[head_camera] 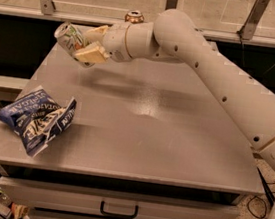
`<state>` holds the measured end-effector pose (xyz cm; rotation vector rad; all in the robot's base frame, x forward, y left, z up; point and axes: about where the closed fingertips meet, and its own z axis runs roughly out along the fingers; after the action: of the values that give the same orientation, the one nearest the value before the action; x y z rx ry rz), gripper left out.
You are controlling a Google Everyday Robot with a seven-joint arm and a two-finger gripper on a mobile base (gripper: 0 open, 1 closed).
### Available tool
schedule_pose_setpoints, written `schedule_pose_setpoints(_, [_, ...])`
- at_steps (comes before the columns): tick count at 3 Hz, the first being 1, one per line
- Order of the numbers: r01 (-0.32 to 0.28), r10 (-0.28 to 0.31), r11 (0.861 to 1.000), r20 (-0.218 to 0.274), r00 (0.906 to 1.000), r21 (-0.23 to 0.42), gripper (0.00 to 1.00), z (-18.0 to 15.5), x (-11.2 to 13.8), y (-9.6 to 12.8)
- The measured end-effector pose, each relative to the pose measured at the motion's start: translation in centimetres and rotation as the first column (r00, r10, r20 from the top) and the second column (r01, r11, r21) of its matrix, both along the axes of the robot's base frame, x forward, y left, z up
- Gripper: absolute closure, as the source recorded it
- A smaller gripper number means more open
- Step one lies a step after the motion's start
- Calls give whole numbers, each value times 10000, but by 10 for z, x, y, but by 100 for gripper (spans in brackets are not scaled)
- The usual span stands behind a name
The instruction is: Place 7up can upright
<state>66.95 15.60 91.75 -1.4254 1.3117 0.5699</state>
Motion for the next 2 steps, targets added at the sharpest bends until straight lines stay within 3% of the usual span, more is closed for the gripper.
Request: schedule_pose_setpoints(2, [315,-248,9950,-717,9971,943,100,-11,10,-5])
